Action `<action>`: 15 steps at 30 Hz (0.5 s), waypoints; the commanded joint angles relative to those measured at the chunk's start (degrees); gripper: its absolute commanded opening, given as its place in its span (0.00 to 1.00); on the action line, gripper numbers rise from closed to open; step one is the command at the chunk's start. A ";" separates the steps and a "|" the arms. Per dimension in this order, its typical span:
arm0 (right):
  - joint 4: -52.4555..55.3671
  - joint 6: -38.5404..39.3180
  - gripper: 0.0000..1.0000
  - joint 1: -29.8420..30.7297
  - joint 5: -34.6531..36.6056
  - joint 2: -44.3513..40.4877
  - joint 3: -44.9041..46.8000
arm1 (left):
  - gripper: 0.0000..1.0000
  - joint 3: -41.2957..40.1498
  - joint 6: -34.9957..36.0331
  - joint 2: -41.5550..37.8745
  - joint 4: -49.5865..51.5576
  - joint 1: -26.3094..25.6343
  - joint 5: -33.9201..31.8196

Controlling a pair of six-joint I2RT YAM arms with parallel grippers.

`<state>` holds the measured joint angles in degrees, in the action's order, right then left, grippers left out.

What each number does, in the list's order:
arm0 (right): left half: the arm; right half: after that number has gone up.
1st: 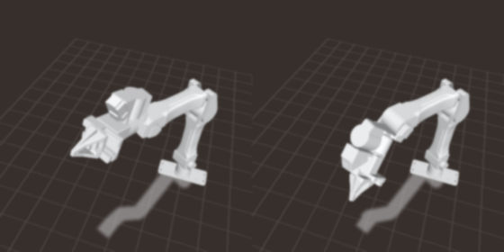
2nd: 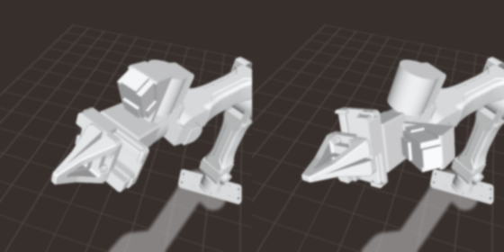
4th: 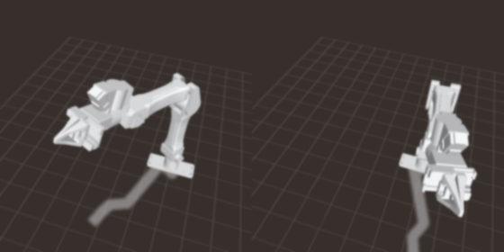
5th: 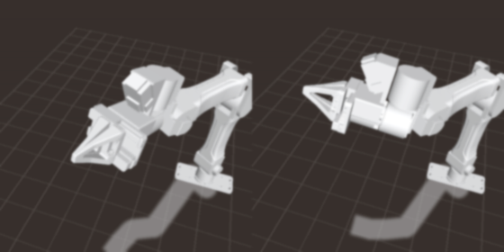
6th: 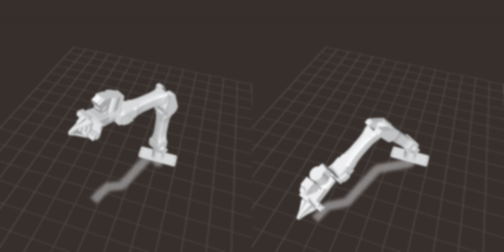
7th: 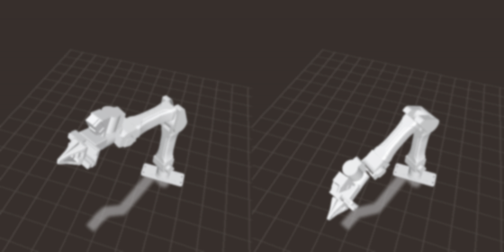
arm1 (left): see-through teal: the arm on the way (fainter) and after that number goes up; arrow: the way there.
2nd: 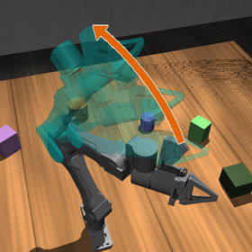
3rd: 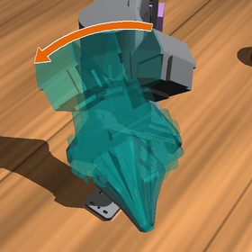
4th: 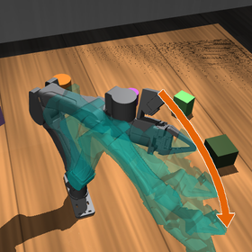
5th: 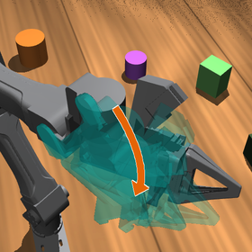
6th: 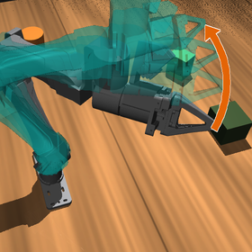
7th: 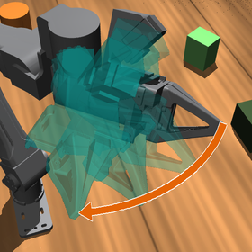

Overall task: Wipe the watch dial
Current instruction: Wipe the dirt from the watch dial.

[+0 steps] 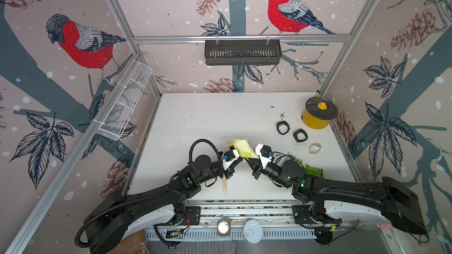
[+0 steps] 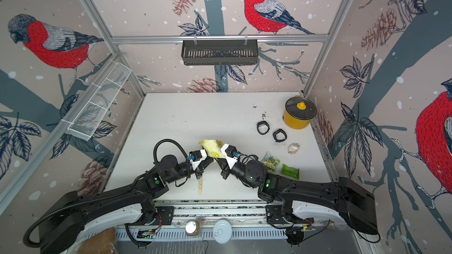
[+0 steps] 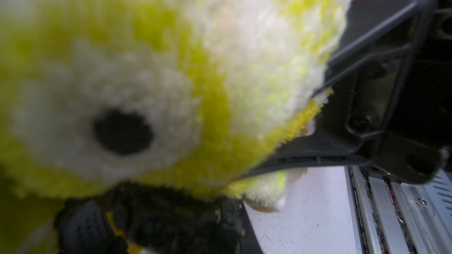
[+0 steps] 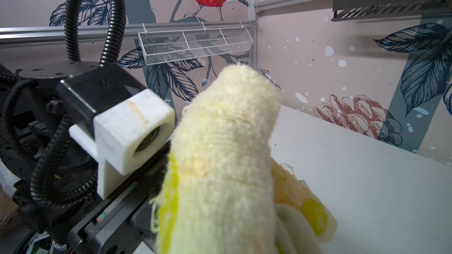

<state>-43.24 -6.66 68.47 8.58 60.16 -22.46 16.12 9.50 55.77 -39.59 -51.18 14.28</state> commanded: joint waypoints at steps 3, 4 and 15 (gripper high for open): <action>9.81 -1.17 0.04 -1.23 -0.96 -2.73 -0.53 | 0.00 0.14 0.99 0.20 -12.17 0.03 0.36; 9.36 -1.54 0.04 -1.84 -1.08 -3.53 -1.14 | 0.00 0.02 0.96 0.51 -12.17 0.03 0.67; 1.64 0.66 0.04 -9.64 -4.37 -0.95 -6.88 | 0.00 -0.52 0.54 1.89 -12.38 0.03 3.95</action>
<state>-38.59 -7.35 58.74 6.68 57.32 -27.70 15.44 9.47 57.74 -47.70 -51.18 16.80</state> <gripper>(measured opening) 0.119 0.101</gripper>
